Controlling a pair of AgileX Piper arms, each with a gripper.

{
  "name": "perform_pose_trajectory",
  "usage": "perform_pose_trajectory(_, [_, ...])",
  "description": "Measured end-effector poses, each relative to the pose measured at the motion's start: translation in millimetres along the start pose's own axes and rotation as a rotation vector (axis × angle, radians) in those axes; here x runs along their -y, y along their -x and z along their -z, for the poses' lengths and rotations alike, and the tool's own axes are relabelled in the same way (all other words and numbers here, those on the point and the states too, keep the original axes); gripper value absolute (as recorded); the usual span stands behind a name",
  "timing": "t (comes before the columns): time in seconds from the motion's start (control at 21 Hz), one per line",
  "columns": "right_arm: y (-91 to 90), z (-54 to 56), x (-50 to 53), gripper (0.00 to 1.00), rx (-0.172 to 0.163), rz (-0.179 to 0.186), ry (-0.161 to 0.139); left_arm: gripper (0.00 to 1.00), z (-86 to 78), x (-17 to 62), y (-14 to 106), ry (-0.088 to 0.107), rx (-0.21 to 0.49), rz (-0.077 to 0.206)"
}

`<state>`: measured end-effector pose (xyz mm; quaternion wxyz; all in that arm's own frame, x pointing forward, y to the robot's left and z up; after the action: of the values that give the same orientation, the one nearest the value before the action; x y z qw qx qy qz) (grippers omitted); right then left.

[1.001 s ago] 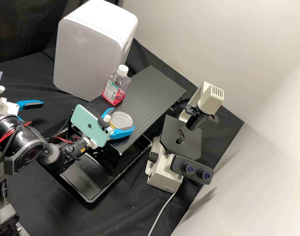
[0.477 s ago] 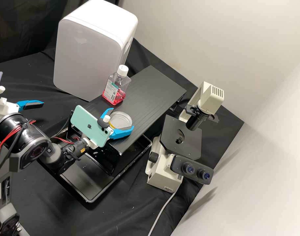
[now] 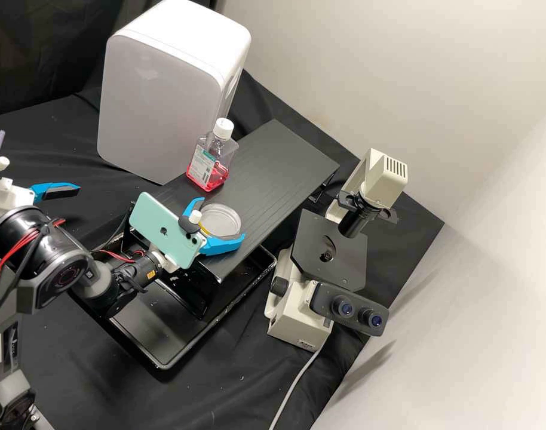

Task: Remove the lid from the petri dish

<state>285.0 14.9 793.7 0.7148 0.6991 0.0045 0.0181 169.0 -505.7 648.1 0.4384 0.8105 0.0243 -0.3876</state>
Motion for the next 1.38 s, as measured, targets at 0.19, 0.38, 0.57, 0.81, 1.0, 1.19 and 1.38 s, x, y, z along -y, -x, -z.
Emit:
perform_pose_trajectory(0.19, [0.6,-1.1,-5.8,1.00,0.006,-0.018,-0.018,1.00,0.0,0.0,0.0,0.000,0.000,0.000])
perform_pose_trajectory(0.38, [2.6,3.2,-15.2,1.00,-0.011,-0.052,-0.052,1.00,0.0,0.0,0.0,0.000,0.000,0.000])
perform_pose_trajectory(0.57, [3.8,6.0,-20.3,1.00,-0.021,-0.070,-0.058,1.00,0.0,0.0,0.0,0.000,0.000,0.000])
perform_pose_trajectory(0.81, [4.0,6.6,-20.9,1.00,-0.023,-0.072,-0.058,1.00,0.0,0.0,0.0,0.000,0.000,0.000])
perform_pose_trajectory(1.0, [4.0,7.2,-20.3,1.00,-0.026,-0.069,-0.058,1.00,0.0,0.0,0.0,0.000,0.000,0.000])
perform_pose_trajectory(1.19, [3.9,8.1,-18.6,1.00,-0.029,-0.063,-0.059,1.00,0.1,0.3,-0.1,0.000,0.000,0.002])
perform_pose_trajectory(1.38, [3.8,10.3,-16.5,1.00,-0.036,-0.056,-0.060,1.00,0.0,-0.1,-0.6,0.000,0.000,0.000])
